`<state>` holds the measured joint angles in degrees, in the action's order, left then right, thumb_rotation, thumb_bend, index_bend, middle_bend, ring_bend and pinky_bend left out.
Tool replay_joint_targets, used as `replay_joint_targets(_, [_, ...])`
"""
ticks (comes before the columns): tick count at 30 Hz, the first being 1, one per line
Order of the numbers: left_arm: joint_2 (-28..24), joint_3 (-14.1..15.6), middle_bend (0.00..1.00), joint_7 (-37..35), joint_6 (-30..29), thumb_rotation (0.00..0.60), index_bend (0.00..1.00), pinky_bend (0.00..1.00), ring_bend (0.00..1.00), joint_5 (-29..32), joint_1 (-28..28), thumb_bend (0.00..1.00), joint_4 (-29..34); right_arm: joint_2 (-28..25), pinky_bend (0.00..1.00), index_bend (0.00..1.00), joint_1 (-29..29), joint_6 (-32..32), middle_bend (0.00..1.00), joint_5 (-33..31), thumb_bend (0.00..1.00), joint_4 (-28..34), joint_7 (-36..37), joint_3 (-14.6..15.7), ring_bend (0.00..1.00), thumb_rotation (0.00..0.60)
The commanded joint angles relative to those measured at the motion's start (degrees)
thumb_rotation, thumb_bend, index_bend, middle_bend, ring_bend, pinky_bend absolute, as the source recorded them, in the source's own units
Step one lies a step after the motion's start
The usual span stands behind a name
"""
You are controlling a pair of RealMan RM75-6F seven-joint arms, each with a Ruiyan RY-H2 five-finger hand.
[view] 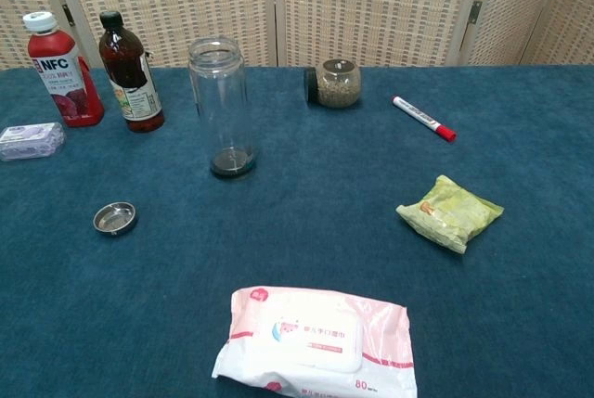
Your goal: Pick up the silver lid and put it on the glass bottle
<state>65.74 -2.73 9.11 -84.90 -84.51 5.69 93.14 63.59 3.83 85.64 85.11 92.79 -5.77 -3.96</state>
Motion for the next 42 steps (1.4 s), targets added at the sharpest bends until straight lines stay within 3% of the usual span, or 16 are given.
replay_joint_targets(1, [0.07,-0.04,0.19,-0.13,-0.02,0.6,0.25,0.22,0.21,-0.11,0.06,0.36,-0.13,-0.05,0.26,0.16,-0.06,0.11,0.22,0.03,0.37,0.07,-0.01,-0.01,0.16,0.6])
replay_joint_targets(17, [-0.5,-0.31,0.19,-2.93,1.36,0.6,0.25,0.22,0.21,-2.41,2.04,0.36,-1.17,-2.65,0.26,0.16,-1.17,3.47,0.22,1.41,0.37,2.0,0.28,-0.74,0.16,0.6])
replay_joint_targets(29, [-1.35,-1.47,0.21,-11.3,11.11,0.6,0.26,0.25,0.28,-7.5,11.59,0.36,-3.7,-6.19,0.26,0.16,-1.65,5.35,0.22,1.56,0.37,5.88,-2.54,-1.89,0.16,0.6])
replay_joint_targets(31, [-0.82,-1.57,0.25,-12.61,13.41,0.6,0.28,0.31,0.33,-8.01,13.64,0.36,-4.83,-6.36,0.26,0.16,-1.71,5.3,0.22,1.5,0.37,6.16,-2.71,-1.86,0.16,0.6])
replay_joint_targets(35, [0.5,-1.44,0.38,-14.57,17.84,0.6,0.3,0.55,0.46,-8.64,17.28,0.36,-7.25,-6.53,0.26,0.16,-1.87,5.17,0.22,1.37,0.37,6.37,-2.75,-1.71,0.16,0.6])
replay_joint_targets(42, [4.3,-0.98,0.73,-16.87,22.99,0.6,0.36,0.96,0.76,-10.27,22.9,0.36,-12.93,-6.71,0.26,0.16,-2.05,5.09,0.22,1.28,0.37,6.45,-2.72,-1.59,0.16,0.6])
